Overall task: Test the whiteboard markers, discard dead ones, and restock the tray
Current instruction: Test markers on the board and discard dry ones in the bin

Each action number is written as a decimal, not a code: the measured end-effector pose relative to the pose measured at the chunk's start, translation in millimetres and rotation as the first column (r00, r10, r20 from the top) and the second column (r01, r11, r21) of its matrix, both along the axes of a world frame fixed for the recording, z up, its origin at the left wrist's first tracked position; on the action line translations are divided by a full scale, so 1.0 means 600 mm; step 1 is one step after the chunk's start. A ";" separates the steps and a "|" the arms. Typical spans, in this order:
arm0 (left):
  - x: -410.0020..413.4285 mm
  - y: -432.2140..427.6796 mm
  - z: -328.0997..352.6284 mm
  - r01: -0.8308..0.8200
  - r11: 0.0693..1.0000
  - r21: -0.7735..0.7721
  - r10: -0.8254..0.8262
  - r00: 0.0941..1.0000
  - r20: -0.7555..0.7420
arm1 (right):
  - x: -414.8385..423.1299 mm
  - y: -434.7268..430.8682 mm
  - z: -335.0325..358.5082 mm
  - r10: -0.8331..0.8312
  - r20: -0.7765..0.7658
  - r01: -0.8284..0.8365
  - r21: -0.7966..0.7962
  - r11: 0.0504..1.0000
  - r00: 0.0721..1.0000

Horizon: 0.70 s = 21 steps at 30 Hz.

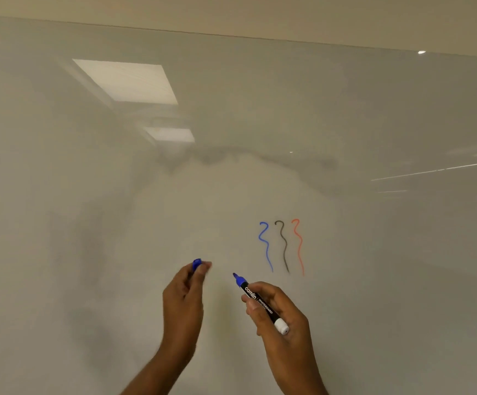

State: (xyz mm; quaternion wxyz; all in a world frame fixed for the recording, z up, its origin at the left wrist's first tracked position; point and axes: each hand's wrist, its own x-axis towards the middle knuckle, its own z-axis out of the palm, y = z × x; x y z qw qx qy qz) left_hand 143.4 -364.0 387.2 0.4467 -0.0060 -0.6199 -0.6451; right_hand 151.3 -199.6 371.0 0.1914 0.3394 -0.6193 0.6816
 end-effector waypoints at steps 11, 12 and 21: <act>0.122 0.051 -0.007 0.473 0.683 0.556 -0.501 0.858 -0.115 | 0.072 0.001 -0.033 0.135 -0.012 -0.133 0.101 0.986 0.991; 0.130 0.051 -0.013 0.465 0.690 0.554 -0.492 0.863 -0.112 | 0.076 -0.002 -0.038 0.146 -0.005 -0.144 0.101 0.984 0.989; 0.185 0.020 -0.069 0.373 0.769 0.519 -0.412 0.910 -0.043 | 0.104 -0.063 -0.086 0.158 0.016 -0.159 0.142 0.977 0.987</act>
